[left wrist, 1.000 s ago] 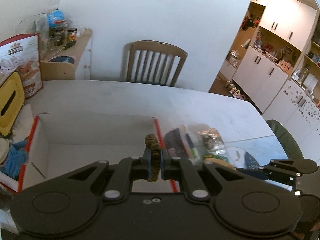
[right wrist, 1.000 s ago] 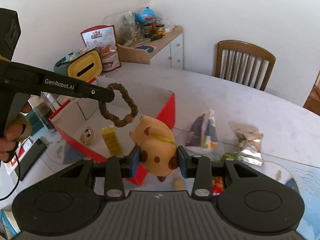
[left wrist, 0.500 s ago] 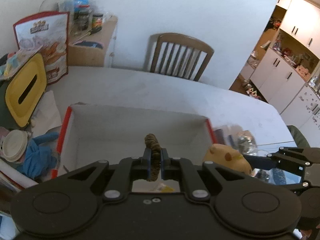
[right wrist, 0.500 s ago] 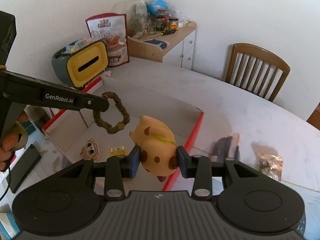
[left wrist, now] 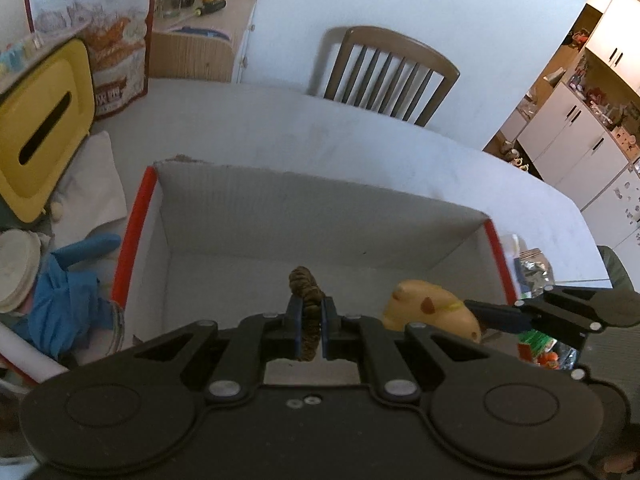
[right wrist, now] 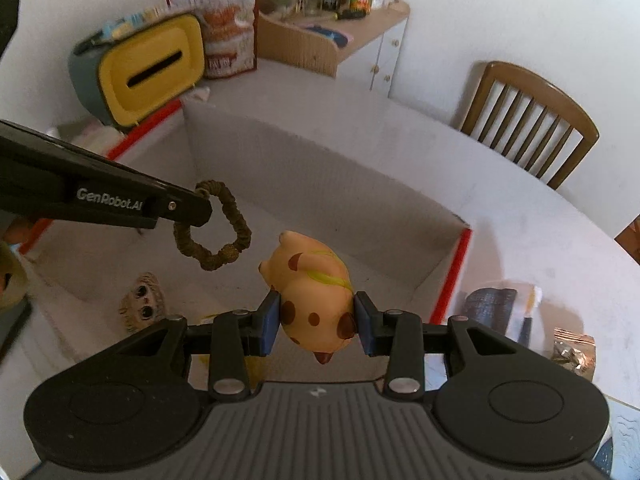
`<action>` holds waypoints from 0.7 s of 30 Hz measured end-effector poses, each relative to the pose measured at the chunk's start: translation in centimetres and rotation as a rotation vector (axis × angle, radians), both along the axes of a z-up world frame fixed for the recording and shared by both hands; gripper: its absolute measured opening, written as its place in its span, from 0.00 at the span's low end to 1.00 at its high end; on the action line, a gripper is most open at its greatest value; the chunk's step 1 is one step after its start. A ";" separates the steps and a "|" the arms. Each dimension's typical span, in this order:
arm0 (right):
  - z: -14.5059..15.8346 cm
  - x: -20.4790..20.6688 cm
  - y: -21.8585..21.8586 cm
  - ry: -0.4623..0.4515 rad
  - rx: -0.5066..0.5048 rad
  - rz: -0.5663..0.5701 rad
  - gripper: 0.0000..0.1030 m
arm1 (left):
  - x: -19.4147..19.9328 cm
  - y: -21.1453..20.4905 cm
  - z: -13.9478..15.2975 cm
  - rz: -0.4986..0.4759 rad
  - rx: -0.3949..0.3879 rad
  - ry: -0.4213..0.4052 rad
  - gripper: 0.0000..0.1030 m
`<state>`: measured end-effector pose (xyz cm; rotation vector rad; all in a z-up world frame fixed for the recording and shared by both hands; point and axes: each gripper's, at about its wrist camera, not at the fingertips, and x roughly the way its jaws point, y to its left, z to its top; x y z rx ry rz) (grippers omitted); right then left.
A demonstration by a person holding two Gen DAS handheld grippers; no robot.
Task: Organize objects
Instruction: 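Carry the plush and bracelet into the red box and release both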
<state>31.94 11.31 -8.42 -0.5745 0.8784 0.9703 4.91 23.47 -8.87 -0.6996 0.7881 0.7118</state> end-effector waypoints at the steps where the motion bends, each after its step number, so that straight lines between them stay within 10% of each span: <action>1: -0.4 0.1 0.3 0.004 -0.010 -0.001 0.37 | 0.1 0.2 -0.3 0.000 -0.004 0.003 0.07; 21: -4.1 1.5 2.5 0.082 -0.102 0.024 0.39 | 1.6 1.4 -3.6 -0.032 -0.041 0.181 0.10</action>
